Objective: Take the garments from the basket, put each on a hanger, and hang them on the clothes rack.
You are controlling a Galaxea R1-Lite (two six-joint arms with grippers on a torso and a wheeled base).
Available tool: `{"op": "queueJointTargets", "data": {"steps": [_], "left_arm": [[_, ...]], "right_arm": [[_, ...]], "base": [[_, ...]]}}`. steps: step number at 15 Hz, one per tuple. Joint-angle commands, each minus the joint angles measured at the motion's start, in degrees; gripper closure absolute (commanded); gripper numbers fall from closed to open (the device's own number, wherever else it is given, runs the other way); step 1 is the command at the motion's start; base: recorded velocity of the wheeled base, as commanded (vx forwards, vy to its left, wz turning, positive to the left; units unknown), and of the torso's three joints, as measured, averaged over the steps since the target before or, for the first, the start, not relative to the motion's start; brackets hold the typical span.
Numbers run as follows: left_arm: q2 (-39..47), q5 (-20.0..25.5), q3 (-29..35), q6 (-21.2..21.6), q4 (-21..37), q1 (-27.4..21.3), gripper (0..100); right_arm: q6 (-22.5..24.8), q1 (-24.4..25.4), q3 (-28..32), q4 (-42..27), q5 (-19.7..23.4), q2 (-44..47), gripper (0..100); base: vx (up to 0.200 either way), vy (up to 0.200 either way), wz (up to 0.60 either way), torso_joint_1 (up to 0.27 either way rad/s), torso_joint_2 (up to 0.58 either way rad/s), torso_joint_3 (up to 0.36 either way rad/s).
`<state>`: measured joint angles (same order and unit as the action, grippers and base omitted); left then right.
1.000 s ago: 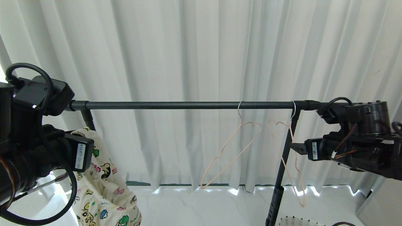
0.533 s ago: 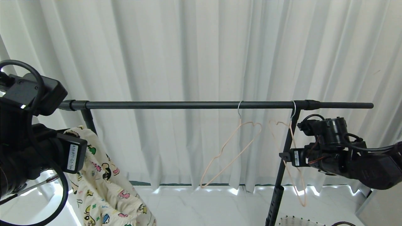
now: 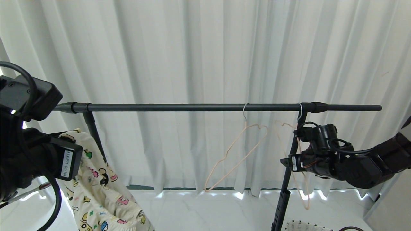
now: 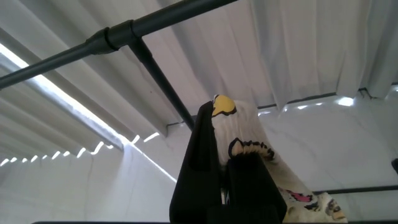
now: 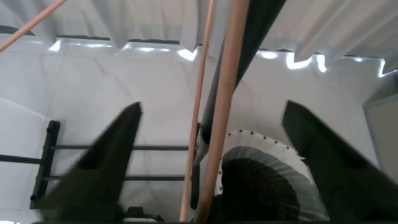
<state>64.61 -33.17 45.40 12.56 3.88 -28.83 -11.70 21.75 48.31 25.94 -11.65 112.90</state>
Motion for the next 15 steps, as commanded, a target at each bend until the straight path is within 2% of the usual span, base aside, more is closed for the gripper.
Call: {"op": "queueJointTargets", "data": {"steps": [1, 11, 15], "left_arm": [[-0.10, 0.04, -0.57, 0.01, -0.01, 0.00, 100], [-0.27, 0.04, -0.75, -0.08, -0.01, 0.00, 100], [-0.27, 0.04, -0.75, 0.01, -0.01, 0.00, 100]], "right_arm": [[0.10, 0.05, 0.03, -0.01, 0.05, 0.22, 100], [0.01, 0.22, -0.24, -0.01, -0.12, -4.79, 100], [-0.07, 0.84, -0.32, 1.22, -5.75, -7.96, 100]], "base": [[0.000, 0.000, 0.00, 0.000, 0.00, 0.000], [0.000, 0.000, 0.00, 0.000, 0.00, 0.000], [0.000, 0.000, 0.00, 0.000, 0.00, 0.000]]}}
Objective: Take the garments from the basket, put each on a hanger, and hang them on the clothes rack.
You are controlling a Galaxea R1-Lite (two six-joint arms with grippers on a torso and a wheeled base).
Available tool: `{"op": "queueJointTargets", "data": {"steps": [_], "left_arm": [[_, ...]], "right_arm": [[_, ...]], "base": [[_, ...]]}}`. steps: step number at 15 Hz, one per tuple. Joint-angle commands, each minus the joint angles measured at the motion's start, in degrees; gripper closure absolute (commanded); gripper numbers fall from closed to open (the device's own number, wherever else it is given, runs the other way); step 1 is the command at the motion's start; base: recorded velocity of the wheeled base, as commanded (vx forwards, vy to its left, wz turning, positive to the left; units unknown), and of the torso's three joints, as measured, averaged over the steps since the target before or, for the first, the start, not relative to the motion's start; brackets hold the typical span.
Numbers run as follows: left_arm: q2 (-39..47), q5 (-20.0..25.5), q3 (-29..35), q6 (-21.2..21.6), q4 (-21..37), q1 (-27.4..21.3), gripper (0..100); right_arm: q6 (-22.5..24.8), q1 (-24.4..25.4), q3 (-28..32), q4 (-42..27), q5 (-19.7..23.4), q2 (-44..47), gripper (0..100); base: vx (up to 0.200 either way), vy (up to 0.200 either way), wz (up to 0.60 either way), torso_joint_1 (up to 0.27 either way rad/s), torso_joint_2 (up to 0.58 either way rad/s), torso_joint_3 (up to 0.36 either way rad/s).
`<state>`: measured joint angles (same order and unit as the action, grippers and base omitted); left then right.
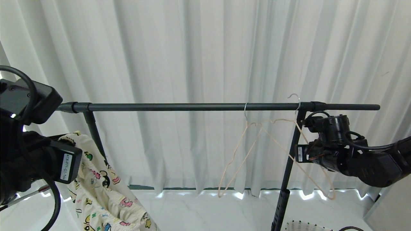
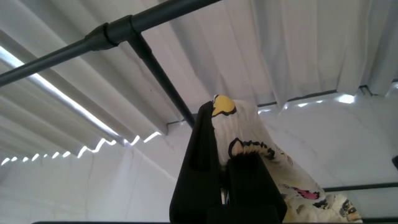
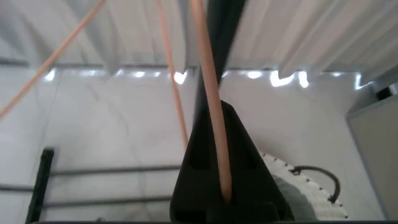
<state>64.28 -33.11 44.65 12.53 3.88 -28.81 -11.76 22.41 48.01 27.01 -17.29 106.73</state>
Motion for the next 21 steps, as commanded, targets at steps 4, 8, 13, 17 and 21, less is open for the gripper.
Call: {"op": "queueJointTargets", "data": {"steps": [4, 8, 13, 17, 21], "left_arm": [[-0.56, -0.03, -0.01, 0.04, -0.01, -0.11, 100], [-1.44, -0.03, -0.01, 0.12, -0.01, -0.11, 100], [-2.05, -0.03, -0.01, 1.00, -0.01, -0.20, 100], [-3.81, -0.03, -1.24, 1.27, -0.01, -0.29, 100], [-5.39, -0.03, -2.12, 3.38, -0.01, -0.29, 100]], "right_arm": [[0.16, 1.15, -2.83, 2.96, -1.61, -6.27, 100], [0.43, 2.73, -10.48, 2.87, -2.93, -14.71, 100], [4.47, 6.95, -22.78, 2.78, -2.93, -27.63, 100], [8.16, 7.04, -26.03, 2.34, -3.02, -33.34, 100], [11.15, 7.04, -28.23, 2.17, -2.93, -37.21, 100]], "base": [[0.000, 0.000, 0.00, 0.000, 0.00, 0.000], [0.000, 0.000, 0.00, 0.000, 0.00, 0.000], [-0.080, 0.000, 0.00, 0.001, 0.00, 0.001], [-0.200, 0.000, 0.00, 0.006, 0.01, 0.000], [-0.200, 0.000, 0.00, -0.007, 0.00, 0.002]]}}
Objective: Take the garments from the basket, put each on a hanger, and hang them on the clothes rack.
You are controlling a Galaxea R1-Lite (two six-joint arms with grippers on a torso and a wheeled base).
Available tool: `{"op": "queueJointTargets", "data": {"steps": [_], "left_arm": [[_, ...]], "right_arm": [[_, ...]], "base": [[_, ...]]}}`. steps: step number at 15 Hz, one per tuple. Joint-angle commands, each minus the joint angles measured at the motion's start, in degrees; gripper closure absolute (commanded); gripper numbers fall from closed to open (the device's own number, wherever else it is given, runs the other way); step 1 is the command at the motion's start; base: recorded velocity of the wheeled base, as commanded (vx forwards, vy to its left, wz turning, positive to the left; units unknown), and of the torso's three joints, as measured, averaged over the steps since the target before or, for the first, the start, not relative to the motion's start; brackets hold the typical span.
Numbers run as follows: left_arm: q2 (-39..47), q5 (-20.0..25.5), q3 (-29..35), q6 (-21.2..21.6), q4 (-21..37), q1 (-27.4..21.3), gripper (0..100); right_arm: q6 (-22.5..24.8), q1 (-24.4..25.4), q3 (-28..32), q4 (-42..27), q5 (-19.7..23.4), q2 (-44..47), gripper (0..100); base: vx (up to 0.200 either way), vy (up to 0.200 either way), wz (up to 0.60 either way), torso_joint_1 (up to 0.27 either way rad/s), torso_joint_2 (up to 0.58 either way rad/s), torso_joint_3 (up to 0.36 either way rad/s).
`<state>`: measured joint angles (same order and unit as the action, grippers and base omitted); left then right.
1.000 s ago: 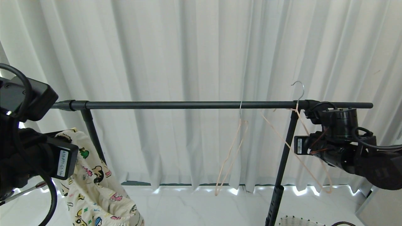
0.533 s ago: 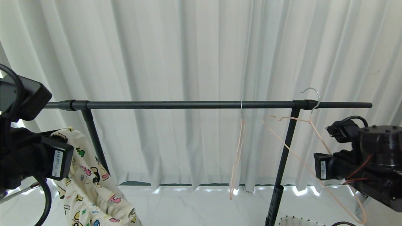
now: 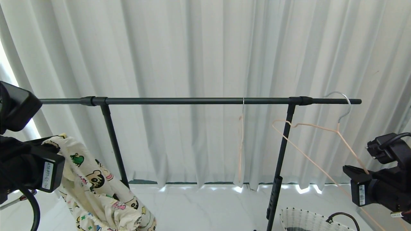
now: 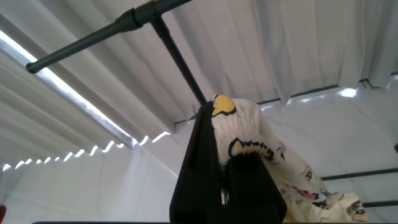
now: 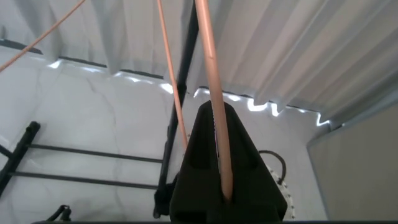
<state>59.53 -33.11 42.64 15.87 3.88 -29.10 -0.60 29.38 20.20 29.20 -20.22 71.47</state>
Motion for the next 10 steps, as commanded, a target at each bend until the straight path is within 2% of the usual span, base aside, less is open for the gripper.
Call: {"op": "queueJointTargets", "data": {"steps": [1, 4, 10], "left_arm": [[-0.73, -0.03, -0.10, 0.04, -0.01, 0.01, 100], [-0.73, -0.03, -0.63, 0.04, -0.01, 0.01, 100], [-0.90, -0.03, -2.13, 0.04, -0.01, -0.08, 100]], "right_arm": [[0.42, 0.06, -0.69, -0.02, 0.01, -2.83, 100], [1.48, 0.42, -0.69, -0.02, 0.10, -3.45, 100], [1.56, 4.55, -0.60, 0.07, 0.27, -3.71, 100]], "base": [[-0.200, 0.000, 0.00, 0.002, 0.00, 0.002], [-0.200, 0.000, 0.00, 0.001, 0.00, -0.001], [-0.200, 0.000, 0.00, 0.002, 0.00, 0.005]]}}
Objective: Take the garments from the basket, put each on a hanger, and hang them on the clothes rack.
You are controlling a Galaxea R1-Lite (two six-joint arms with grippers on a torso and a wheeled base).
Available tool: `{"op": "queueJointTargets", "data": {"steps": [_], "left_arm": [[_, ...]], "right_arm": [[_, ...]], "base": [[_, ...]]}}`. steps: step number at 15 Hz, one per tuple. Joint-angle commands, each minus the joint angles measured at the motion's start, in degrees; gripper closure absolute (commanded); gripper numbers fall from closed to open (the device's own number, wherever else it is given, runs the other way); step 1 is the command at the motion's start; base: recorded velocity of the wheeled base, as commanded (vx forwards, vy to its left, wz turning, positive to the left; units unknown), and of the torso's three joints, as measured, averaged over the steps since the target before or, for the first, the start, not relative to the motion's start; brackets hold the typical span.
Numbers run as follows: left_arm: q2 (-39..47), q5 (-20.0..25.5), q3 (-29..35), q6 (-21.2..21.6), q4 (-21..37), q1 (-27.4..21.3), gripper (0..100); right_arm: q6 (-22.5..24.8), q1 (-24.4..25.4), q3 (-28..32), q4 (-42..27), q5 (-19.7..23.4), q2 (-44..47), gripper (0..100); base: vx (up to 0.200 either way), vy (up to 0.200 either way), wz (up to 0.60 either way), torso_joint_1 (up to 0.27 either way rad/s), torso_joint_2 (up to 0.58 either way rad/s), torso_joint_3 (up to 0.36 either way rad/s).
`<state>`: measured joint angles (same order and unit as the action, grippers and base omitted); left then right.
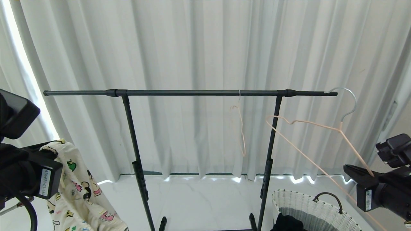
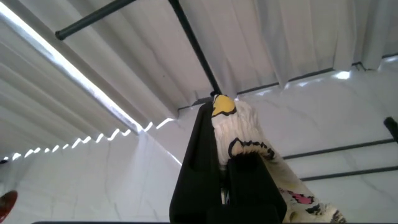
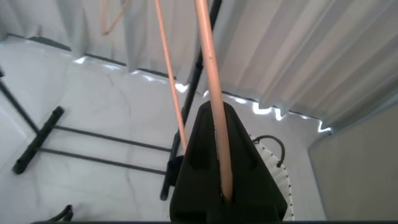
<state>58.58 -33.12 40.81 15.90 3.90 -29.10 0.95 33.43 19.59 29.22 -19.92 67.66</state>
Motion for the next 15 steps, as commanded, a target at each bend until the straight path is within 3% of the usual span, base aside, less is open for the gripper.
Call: {"op": "queueJointTargets", "data": {"steps": [1, 4, 7, 9, 10, 11, 15], "left_arm": [[0.05, -0.01, -0.82, 0.01, -0.03, -0.61, 100], [-0.04, -0.01, -1.79, -1.04, -0.12, -9.49, 100], [9.54, -3.44, 1.37, -9.39, -5.22, -8.87, 100], [18.33, -8.80, 5.94, -13.79, -5.92, -6.15, 100], [24.48, -10.82, 10.51, -18.09, -5.92, -5.88, 100], [28.08, -11.09, 13.77, -20.29, -5.92, -5.88, 100], [34.59, -11.09, 21.41, -21.96, -5.92, -5.88, 100]], "right_arm": [[0.02, 1.03, 0.01, 0.05, 0.23, 0.11, 100], [-2.27, 7.62, 0.10, 0.31, 0.58, 0.19, 100], [-7.98, 16.41, 0.27, 0.40, 2.87, 1.16, 100], [-10.36, 20.71, 0.54, 0.40, 3.31, 1.78, 100], [-11.76, 23.97, 0.89, 0.40, 3.31, 2.57, 100], [-12.90, 26.43, 1.24, 0.40, 3.31, 3.45, 100], [-19.85, 33.55, 6.51, 0.40, 4.27, 9.42, 100]], "base": [[-0.200, 0.000, 0.00, -0.002, 0.00, 0.002], [0.000, 0.000, 0.00, 0.000, 0.00, 0.000], [0.000, 0.000, 0.00, 0.000, 0.00, 0.000], [0.000, 0.000, 0.00, 0.000, 0.00, 0.000], [0.000, 0.000, 0.00, 0.000, 0.00, 0.000], [0.000, 0.000, 0.00, 0.000, 0.00, 0.000], [0.000, 0.000, 0.00, 0.000, 0.00, 0.000]]}}
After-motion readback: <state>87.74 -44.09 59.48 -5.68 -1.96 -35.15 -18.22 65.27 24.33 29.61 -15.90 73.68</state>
